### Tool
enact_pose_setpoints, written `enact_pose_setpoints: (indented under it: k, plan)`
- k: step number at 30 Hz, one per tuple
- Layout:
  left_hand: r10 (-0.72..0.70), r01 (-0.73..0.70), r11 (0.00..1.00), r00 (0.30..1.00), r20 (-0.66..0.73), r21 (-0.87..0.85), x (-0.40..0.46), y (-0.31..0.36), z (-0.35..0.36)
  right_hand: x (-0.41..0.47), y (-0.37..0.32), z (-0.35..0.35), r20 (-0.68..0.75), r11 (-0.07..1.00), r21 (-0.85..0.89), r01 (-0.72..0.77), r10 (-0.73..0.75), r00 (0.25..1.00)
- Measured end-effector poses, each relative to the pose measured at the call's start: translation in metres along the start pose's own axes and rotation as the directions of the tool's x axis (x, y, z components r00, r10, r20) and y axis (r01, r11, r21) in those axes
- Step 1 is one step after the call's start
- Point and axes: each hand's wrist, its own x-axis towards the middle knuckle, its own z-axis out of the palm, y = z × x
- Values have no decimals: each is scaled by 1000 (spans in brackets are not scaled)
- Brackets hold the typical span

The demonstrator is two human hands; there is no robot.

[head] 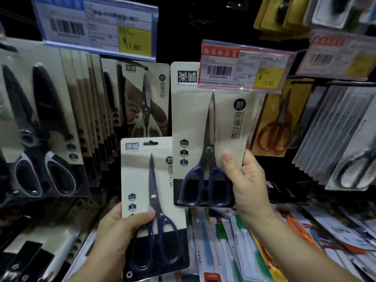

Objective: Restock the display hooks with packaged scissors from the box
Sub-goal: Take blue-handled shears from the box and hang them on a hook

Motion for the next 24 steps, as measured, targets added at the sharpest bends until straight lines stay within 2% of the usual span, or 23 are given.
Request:
enact_pose_setpoints:
  k: [6, 9, 17, 21, 24]
  plan:
    - [9, -9, 1000, 1000, -17, 15, -3, 2, -20, -8, -5, 14, 43, 965, 235, -116, 109, 993]
    - [-11, 11, 1000, 1000, -22, 16, -6, 2, -29, -11, -3, 13, 20, 951, 284, -119, 119, 993]
    - [-18, 19, 1000, 1000, -24, 21, -4, 0, -34, -7, -1, 8, 14, 970, 197, -143, 144, 990]
    - [-4, 4, 1000, 1000, -11, 18, 0, -2, -27, 13, 8, 2, -39, 987, 36, -154, 156, 987]
    - [-3, 3, 1000, 1000, 0, 19, 2, -2, -23, 33, 13, -1, -43, 982, 16, -187, 188, 981]
